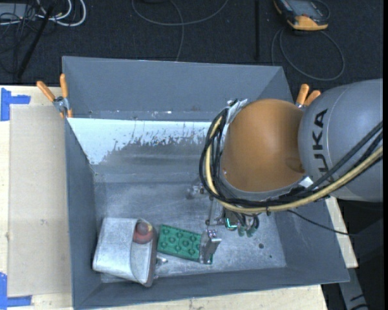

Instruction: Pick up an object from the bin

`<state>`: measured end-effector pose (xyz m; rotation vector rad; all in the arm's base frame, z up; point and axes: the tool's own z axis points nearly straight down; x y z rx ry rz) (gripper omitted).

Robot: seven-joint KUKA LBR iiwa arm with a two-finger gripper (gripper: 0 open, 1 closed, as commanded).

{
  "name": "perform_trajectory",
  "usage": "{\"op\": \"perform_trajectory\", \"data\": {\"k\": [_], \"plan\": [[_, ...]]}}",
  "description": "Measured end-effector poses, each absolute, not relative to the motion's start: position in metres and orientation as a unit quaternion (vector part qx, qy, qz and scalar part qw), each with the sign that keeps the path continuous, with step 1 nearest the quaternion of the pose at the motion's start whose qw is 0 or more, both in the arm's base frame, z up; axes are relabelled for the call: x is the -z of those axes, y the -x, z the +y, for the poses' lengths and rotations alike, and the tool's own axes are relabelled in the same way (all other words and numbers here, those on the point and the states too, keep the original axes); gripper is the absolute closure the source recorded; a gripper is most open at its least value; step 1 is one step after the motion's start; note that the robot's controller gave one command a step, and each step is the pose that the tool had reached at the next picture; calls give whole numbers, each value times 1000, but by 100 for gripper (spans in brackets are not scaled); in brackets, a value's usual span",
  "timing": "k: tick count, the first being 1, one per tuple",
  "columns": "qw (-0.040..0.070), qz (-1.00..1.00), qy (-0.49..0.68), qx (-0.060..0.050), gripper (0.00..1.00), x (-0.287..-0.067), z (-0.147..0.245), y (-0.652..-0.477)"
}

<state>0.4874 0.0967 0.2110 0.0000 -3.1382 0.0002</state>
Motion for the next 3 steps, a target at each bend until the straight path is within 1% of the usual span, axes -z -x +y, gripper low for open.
{"op": "perform_trajectory", "data": {"k": [1, 2, 3], "plan": [[4, -998, -59, 0, 0, -107, 72, -524], [-2, -999, -55, 0, 0, -71, 83, -519], [-4, -999, -53, 1, 100, -76, 83, -522]]}}
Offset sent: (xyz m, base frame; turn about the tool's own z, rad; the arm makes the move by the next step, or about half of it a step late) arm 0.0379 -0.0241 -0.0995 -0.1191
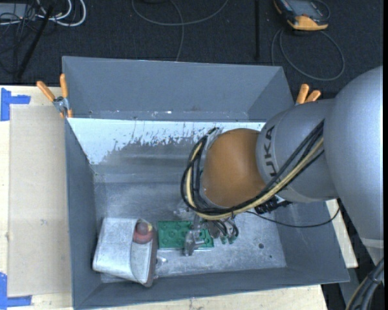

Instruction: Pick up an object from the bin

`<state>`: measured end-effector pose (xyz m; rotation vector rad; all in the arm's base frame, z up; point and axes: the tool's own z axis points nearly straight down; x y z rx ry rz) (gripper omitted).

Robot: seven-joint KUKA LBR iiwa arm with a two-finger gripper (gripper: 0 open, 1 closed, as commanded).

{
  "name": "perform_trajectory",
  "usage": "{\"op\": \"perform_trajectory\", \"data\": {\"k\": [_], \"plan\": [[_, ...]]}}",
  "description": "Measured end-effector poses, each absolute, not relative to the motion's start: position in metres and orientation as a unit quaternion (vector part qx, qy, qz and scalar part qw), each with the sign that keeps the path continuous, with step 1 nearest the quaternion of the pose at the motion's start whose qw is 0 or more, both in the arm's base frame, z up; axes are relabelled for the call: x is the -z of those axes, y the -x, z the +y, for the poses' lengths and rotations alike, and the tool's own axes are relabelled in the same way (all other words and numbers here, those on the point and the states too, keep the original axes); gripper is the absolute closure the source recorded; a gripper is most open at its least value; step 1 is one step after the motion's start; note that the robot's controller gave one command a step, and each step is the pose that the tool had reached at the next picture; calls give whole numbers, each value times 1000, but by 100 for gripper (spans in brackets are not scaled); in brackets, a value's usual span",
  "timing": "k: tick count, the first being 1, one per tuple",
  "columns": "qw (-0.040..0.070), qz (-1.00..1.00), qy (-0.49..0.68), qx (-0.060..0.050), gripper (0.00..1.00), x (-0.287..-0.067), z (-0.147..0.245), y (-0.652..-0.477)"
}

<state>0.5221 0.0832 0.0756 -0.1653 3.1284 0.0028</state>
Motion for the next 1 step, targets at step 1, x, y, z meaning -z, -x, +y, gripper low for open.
{"op": "perform_trajectory", "data": {"k": [1], "plan": [[3, 998, 58, 0, 100, -202, 92, -502]]}}
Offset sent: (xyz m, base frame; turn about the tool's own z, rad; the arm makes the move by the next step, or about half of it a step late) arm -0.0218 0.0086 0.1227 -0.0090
